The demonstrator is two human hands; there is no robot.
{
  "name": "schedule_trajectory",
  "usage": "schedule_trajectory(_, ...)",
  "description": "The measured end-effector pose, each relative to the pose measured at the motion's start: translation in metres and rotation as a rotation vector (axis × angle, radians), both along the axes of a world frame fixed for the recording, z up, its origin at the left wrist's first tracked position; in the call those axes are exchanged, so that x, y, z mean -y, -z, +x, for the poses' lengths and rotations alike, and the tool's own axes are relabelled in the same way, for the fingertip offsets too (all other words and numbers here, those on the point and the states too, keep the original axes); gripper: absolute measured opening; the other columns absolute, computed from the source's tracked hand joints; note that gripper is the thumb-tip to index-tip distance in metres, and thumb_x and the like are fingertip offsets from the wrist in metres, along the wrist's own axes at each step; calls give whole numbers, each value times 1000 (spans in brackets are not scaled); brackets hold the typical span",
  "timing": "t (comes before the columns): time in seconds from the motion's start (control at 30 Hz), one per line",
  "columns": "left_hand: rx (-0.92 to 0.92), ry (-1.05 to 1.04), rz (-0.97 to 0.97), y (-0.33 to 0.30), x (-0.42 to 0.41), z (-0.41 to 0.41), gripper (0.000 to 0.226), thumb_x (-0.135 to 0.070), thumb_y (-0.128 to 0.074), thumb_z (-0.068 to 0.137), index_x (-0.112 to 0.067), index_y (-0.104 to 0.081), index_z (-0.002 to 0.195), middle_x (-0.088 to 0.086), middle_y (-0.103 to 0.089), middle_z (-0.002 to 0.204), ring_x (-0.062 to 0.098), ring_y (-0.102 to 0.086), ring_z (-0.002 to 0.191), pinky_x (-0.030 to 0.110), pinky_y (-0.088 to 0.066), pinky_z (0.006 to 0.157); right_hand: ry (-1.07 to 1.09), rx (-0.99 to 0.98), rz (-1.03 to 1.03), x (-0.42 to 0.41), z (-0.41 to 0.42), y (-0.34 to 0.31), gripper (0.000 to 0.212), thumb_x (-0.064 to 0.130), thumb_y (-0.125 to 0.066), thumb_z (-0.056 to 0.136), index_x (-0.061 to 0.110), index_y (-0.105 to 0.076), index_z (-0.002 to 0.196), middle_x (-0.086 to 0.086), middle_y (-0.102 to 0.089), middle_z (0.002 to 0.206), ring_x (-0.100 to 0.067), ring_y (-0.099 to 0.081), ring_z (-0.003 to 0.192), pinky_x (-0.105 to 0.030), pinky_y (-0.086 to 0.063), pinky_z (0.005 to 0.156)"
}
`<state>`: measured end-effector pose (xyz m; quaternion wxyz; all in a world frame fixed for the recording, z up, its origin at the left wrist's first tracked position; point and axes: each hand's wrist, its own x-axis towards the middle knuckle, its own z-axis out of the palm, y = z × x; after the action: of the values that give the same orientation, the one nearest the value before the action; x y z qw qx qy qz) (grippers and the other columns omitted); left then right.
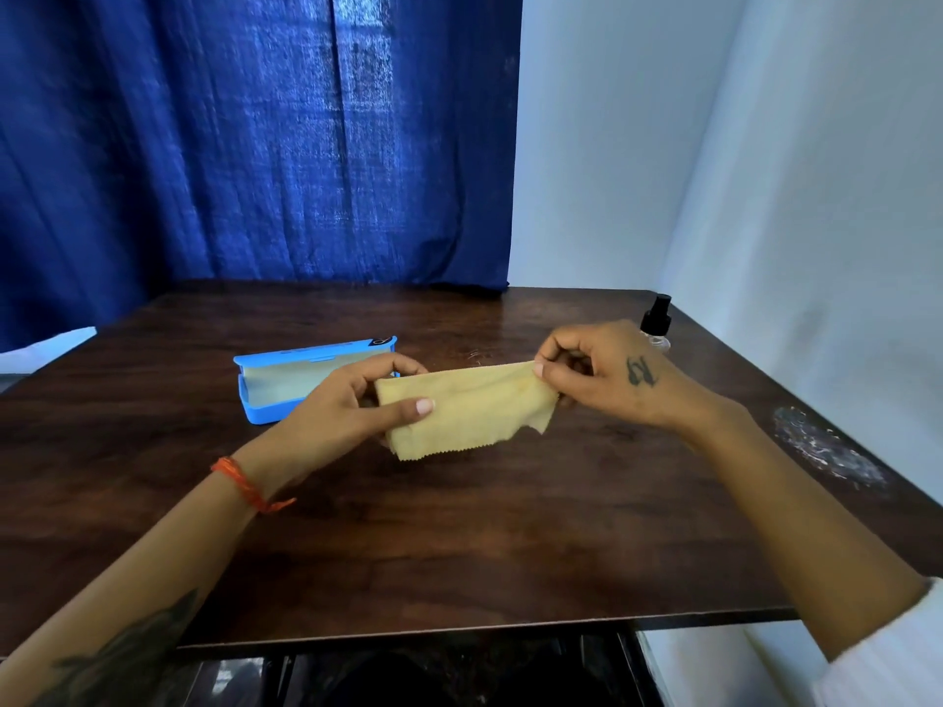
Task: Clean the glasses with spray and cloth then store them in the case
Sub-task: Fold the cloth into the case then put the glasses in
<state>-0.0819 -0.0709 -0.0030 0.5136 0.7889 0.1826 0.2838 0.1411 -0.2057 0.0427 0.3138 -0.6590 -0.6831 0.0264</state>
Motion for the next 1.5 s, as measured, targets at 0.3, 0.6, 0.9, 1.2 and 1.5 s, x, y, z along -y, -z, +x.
schedule_trajectory(0.3,-157,-198,1155,20,-2,-29,28,-28,-51,86,-13,-74,82,5,-68,85,25,-64,73,38,-55,62,-74,417,244,15,6,39,16,0,-73,72,10,-73,84,-3,-72,84,-19,-66,77,-30,-54,74)
schedule_trajectory(0.6,-248,-47,627,29,16,-48,16,-38,-68,73,-30,-75,85,-14,-73,78,1,-62,74,14,-47,62,-9,58,-63,43,4,71,21,6,-75,70,25,-76,80,9,-74,77,-2,-64,72,-18,-51,68)
schedule_trajectory(0.9,-502,-297,221,28,1,-24,15,-33,-75,72,-21,-66,70,-2,-66,58,3,-58,54,13,-41,50,213,-244,-280,2,5,61,13,9,-64,75,19,-71,73,3,-66,59,-2,-56,51,-15,-41,53)
schedule_trajectory(1.2,-595,-346,490,32,6,-25,38,-43,-63,80,-29,-57,114,-9,-53,95,4,-52,77,16,-37,66,194,-56,-304,-7,5,68,33,37,-70,79,22,-67,108,6,-66,93,-4,-57,77,-19,-43,71)
schedule_trajectory(1.5,-623,-221,640,33,19,-23,11,-37,-57,86,-36,-47,81,-10,-45,91,8,-43,89,23,-38,78,97,-14,-474,-10,-6,55,5,23,-72,79,21,-67,82,10,-60,81,-6,-53,75,-17,-38,63)
